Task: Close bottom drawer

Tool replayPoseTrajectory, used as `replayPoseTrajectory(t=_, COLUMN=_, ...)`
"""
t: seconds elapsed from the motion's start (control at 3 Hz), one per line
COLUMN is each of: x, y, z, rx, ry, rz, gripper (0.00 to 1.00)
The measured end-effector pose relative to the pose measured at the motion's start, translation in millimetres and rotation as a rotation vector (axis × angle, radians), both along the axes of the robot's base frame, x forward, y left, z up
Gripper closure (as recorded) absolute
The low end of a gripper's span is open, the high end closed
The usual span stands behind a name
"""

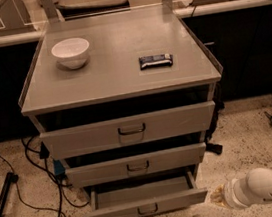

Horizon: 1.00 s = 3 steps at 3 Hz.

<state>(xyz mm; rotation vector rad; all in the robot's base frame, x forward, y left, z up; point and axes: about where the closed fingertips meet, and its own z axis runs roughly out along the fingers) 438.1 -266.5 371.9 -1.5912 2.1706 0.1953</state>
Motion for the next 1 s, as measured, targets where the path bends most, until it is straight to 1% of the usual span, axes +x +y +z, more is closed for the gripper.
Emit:
replayPoseTrajectory(t=0.33, x=-9.6, y=4.3, z=-66.8, rx=0.065, ry=0.098, rz=0.010, gripper=1.00)
replayPoseTrajectory(t=0.67, x=-24.6, y=15.9, z=-95.5, rx=0.098, ry=0.143, rz=0.006, gripper=1.00)
replayPoseTrajectory(t=1.0, x=-25.0, y=16.2, z=-94.4, rx=0.097, ry=0.142, rz=0.007, gripper=1.00)
